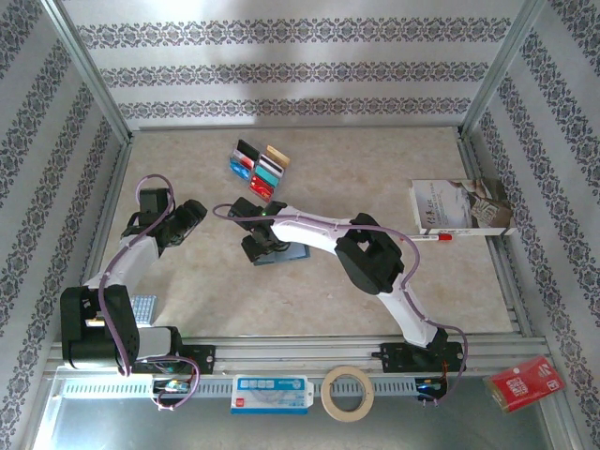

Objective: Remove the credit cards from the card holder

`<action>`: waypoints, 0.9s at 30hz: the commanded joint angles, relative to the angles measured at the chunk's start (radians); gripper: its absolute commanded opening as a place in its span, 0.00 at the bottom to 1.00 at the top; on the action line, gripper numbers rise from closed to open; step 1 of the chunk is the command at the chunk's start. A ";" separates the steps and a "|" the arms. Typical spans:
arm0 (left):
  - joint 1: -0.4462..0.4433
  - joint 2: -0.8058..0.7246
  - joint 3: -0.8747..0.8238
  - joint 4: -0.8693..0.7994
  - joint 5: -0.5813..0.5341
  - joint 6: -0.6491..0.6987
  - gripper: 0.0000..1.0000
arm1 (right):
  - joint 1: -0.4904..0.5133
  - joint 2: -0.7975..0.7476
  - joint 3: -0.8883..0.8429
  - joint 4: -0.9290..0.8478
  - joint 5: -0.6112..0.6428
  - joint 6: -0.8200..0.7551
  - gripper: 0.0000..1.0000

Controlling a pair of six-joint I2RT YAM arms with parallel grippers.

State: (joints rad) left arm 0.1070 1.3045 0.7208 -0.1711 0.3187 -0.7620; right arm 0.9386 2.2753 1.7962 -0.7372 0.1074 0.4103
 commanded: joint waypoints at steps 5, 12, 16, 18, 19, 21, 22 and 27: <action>0.017 0.014 -0.011 0.048 0.039 -0.018 0.70 | -0.032 -0.003 -0.093 0.032 -0.119 0.019 0.51; 0.019 0.021 -0.005 0.045 0.062 -0.023 0.70 | -0.081 -0.043 -0.159 0.132 -0.262 0.056 0.43; 0.019 0.021 -0.004 0.039 0.067 -0.018 0.70 | -0.084 -0.054 -0.161 0.142 -0.275 0.052 0.47; 0.019 0.020 -0.003 0.035 0.068 -0.014 0.70 | -0.084 -0.058 -0.160 0.144 -0.273 0.047 0.48; 0.019 0.020 -0.001 0.034 0.069 -0.014 0.70 | -0.086 -0.060 -0.159 0.145 -0.273 0.045 0.48; 0.019 0.022 -0.001 0.033 0.071 -0.015 0.70 | -0.088 -0.060 -0.161 0.146 -0.271 0.044 0.48; 0.019 0.021 0.000 0.034 0.072 -0.013 0.70 | -0.089 -0.060 -0.164 0.146 -0.269 0.043 0.48; 0.019 0.023 0.000 0.033 0.077 -0.010 0.70 | -0.095 -0.060 -0.175 0.152 -0.274 0.045 0.45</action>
State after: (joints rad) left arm 0.1135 1.3186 0.7162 -0.1555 0.3820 -0.7708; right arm 0.8474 2.2013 1.6604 -0.5919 -0.1276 0.4488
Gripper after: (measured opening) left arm 0.699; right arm 0.450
